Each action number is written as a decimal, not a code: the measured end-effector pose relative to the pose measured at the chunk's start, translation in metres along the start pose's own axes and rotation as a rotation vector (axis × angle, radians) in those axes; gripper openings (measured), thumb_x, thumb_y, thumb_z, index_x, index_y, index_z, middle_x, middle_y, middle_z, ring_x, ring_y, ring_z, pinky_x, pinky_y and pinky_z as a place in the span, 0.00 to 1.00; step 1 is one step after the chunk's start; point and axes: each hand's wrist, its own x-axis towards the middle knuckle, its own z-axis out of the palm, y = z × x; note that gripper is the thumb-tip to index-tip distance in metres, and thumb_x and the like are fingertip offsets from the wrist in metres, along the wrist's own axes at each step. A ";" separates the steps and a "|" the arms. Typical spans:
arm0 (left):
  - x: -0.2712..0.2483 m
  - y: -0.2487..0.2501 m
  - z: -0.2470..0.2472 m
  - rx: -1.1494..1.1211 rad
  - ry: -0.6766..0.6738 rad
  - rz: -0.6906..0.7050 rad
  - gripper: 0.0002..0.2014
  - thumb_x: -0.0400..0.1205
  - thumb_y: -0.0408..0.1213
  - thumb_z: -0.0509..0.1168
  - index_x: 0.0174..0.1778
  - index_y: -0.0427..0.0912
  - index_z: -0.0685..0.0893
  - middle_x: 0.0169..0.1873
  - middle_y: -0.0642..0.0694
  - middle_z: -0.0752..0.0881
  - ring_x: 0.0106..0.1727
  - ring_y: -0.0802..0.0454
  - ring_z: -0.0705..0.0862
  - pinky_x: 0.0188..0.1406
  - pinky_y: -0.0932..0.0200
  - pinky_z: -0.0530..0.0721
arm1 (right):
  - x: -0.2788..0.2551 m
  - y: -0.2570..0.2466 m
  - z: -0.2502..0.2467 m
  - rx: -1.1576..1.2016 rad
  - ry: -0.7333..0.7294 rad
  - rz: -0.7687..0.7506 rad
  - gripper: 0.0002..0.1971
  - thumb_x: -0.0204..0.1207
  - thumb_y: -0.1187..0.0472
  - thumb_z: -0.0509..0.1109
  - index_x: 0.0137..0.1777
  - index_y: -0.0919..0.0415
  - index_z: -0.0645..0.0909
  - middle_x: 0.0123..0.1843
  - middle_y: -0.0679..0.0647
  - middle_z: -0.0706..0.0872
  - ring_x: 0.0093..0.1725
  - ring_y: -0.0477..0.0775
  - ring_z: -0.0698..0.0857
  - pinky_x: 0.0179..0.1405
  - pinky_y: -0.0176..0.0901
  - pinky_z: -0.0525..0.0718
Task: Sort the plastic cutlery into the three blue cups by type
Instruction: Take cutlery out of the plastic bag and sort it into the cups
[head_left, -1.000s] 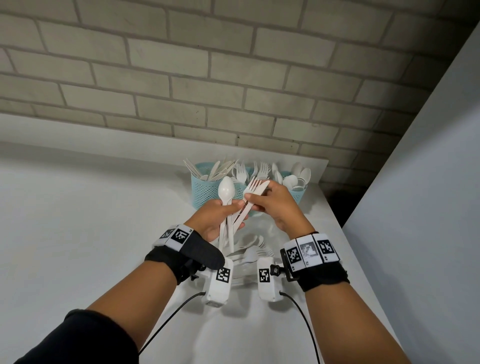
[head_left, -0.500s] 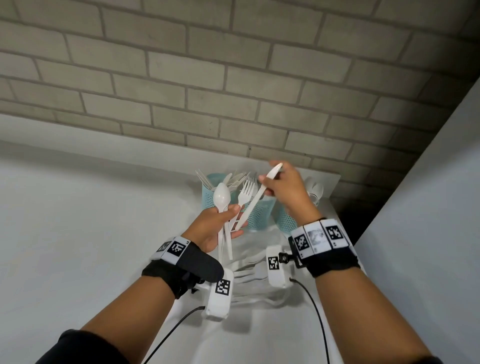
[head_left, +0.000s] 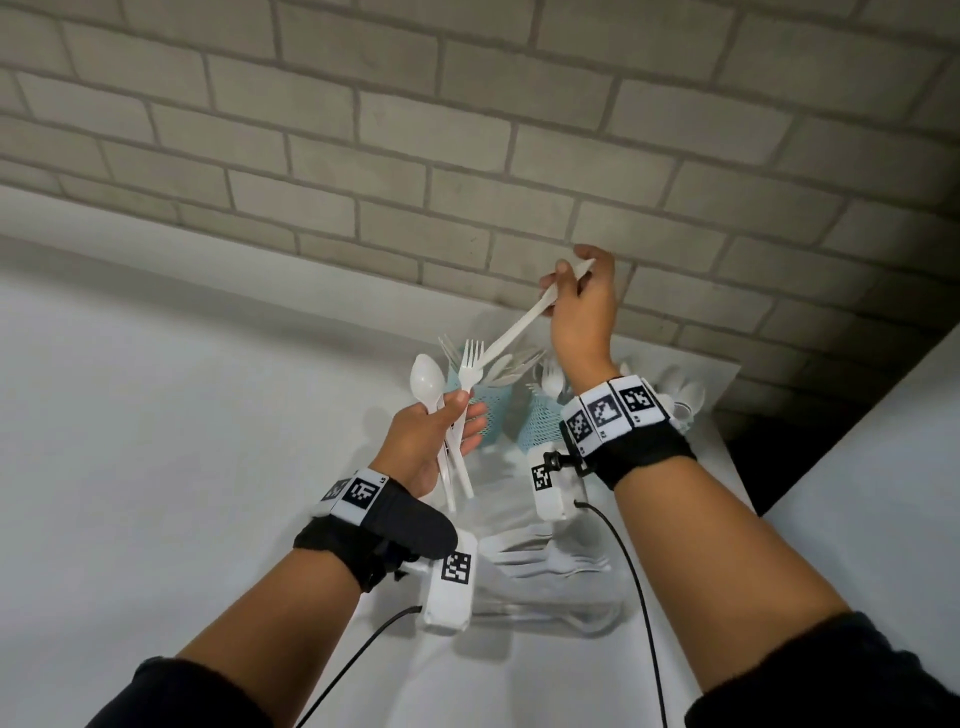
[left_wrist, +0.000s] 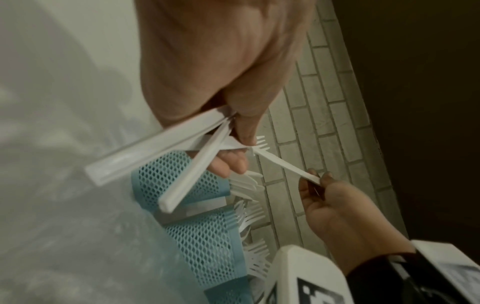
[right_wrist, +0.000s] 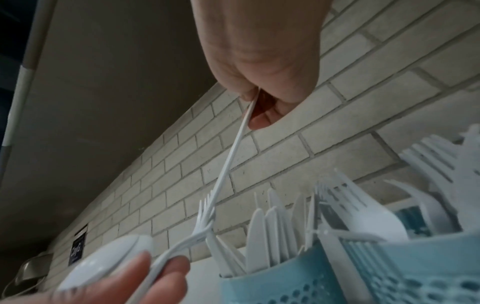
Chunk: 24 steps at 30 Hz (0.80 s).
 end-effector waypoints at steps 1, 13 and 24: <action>0.000 0.000 -0.001 -0.005 0.009 0.004 0.07 0.84 0.35 0.62 0.53 0.37 0.83 0.45 0.42 0.88 0.44 0.51 0.87 0.38 0.64 0.89 | 0.000 0.001 0.001 0.033 0.034 -0.003 0.07 0.83 0.66 0.59 0.56 0.53 0.69 0.36 0.50 0.84 0.37 0.49 0.84 0.42 0.53 0.86; -0.004 0.000 -0.002 -0.055 0.007 0.073 0.07 0.84 0.35 0.62 0.53 0.38 0.83 0.43 0.43 0.88 0.43 0.53 0.86 0.38 0.67 0.88 | -0.020 0.030 0.010 -0.758 -0.476 -0.020 0.16 0.86 0.57 0.54 0.57 0.59 0.83 0.60 0.62 0.81 0.60 0.62 0.80 0.63 0.49 0.75; -0.003 0.009 0.019 -0.008 -0.157 0.070 0.10 0.83 0.36 0.63 0.56 0.37 0.83 0.41 0.47 0.90 0.36 0.59 0.89 0.36 0.65 0.88 | -0.029 -0.008 -0.025 -0.305 -0.650 0.041 0.15 0.78 0.54 0.69 0.64 0.53 0.81 0.37 0.43 0.83 0.35 0.34 0.81 0.41 0.28 0.78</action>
